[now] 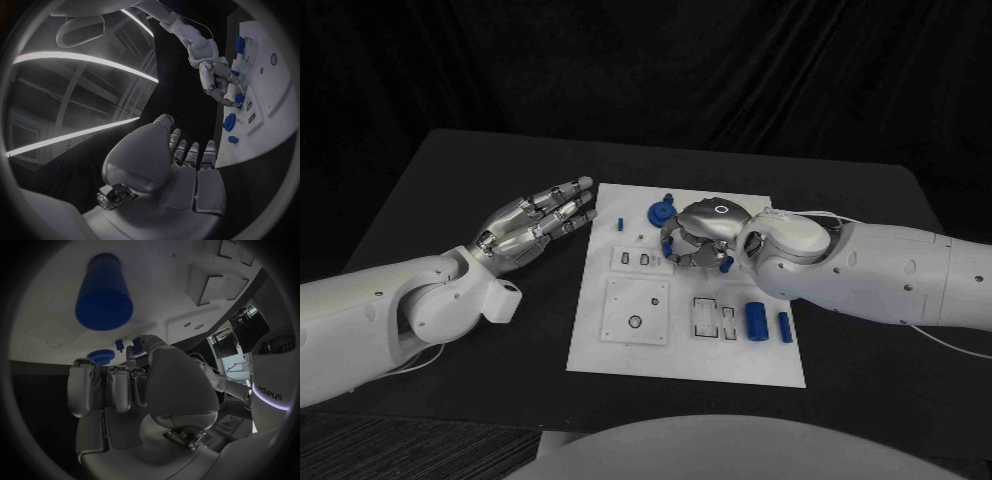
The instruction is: Assemble the parts on the task board
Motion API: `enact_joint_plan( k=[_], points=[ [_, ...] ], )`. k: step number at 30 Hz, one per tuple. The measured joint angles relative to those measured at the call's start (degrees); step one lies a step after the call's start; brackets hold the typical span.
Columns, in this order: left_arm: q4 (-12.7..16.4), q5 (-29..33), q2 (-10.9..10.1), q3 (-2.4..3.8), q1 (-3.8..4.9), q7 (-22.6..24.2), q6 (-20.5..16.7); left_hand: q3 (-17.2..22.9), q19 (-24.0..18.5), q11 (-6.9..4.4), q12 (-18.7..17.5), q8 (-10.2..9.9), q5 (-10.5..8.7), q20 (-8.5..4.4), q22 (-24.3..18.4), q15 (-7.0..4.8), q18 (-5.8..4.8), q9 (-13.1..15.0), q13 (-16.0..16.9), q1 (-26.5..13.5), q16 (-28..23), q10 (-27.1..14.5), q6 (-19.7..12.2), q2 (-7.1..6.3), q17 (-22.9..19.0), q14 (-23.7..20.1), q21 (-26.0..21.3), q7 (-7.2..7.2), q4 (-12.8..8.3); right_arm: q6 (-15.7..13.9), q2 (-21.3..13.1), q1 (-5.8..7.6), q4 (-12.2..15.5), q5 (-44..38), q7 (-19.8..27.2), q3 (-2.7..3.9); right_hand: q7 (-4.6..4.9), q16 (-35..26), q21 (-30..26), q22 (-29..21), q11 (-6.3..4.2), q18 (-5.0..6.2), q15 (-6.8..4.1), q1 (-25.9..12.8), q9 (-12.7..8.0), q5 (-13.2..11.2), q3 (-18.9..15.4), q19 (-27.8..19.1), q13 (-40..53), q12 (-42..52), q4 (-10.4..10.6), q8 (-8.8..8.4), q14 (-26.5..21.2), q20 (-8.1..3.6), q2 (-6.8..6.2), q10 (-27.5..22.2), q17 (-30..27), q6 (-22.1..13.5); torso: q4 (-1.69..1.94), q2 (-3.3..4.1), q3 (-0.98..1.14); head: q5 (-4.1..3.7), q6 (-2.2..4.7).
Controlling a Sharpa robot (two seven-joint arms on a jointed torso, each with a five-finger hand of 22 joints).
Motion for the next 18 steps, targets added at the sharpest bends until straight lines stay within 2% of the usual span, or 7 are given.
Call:
enact_joint_plan(
  k=[2, 4, 10, 13, 18],
  points=[
    [-0.02, 0.00, 0.00, 0.00, 0.00, -0.02, 0.02, 0.00, 0.00, 0.00, 0.00, 0.00, 0.00, 0.00, 0.00, 0.00, 0.00, 0.00, 0.00, 0.00, 0.00, 0.00, 0.00, 0.00, 0.00, 0.00, 0.00, 0.00, 0.00, 0.02, -0.01, -0.02, 0.04, 0.00, 0.00, 0.00, 0.00, 0.00, 0.00, 0.00, 0.00, 0.00, 0.08, 0.00, 0.00, -0.35, 0.04, 0.00, 0.00, 0.00, -0.26, 0.00, 0.08, 0.00, 0.00, 0.00, 0.00, 0.00, -0.01, -0.01, 0.00, 0.05, 0.00],
    [-0.03, 0.00, 0.00, 0.00, 0.00, -0.03, 0.04, 0.00, 0.00, 0.00, 0.00, 0.00, 0.00, 0.00, 0.00, 0.00, 0.00, 0.00, 0.00, 0.00, 0.00, 0.00, 0.00, 0.00, 0.00, 0.00, 0.00, 0.00, 0.00, 0.04, -0.03, -0.06, 0.09, -0.01, 0.00, -0.01, 0.00, -0.21, 0.00, 0.00, 0.13, 0.00, 0.08, 0.00, -0.02, -2.24, 0.05, -0.21, 0.00, 0.00, -0.89, -0.29, 0.08, 0.21, 0.00, -0.13, 0.00, 0.00, -0.03, -0.02, -0.02, 0.08, 0.00],
    [-0.10, 0.00, 0.05, 0.00, 0.00, -0.07, 0.10, 0.11, -0.13, 0.00, 0.00, 0.00, 0.00, 0.13, 0.00, 0.00, 0.00, 0.00, 0.00, 0.00, 0.00, 0.00, -0.20, 0.00, 0.00, 0.00, -0.17, 0.20, 0.07, 0.26, -0.03, -0.16, 0.10, -0.16, -0.02, -0.04, 0.43, -0.21, -0.46, -0.01, 0.42, 0.00, 0.08, -0.46, -0.08, -10.20, -0.75, -0.21, -0.01, 0.00, -2.32, -0.64, 0.08, 0.21, -0.46, -0.01, 0.00, -0.45, -0.04, -0.05, -0.05, -0.01, 0.00],
    [-0.13, 0.00, 0.08, 0.00, 0.00, -0.10, 0.13, 0.33, -0.20, 0.00, 0.00, 0.00, 0.00, 0.20, 0.00, 0.00, 0.00, 0.00, 0.01, 0.00, 0.00, 0.00, -0.20, 0.00, 0.00, 0.00, -0.22, 0.21, -0.01, 0.38, -0.03, -0.16, 0.12, -0.66, -0.02, -0.02, 0.28, -0.21, -0.51, -0.01, 0.42, 0.00, 0.08, -1.18, -0.21, -13.92, -1.27, -0.21, -0.01, 0.00, -2.84, -1.17, 0.08, 0.21, -0.39, -0.01, 0.00, -1.29, -0.03, -0.06, -0.05, -0.08, 0.00],
    [-0.21, 0.00, 0.15, 0.00, 0.00, -0.14, 0.19, 0.33, -0.20, 0.00, 0.00, 0.00, 0.00, 0.20, 0.00, 0.00, 0.00, 0.00, 0.01, 0.00, 0.00, 0.00, -0.20, 0.00, 0.00, 0.00, -0.22, 0.21, -0.01, 0.55, -0.03, -0.16, 0.15, -1.58, -0.03, 0.02, 0.38, -0.43, -0.52, -0.01, 0.42, 0.00, 0.08, -1.83, -0.31, -16.96, -1.80, -0.21, -0.01, 0.00, -2.84, -1.51, 0.08, 0.21, -0.45, -0.01, 0.00, -1.67, -0.01, -0.08, -0.05, -0.15, 0.00]
  ],
)
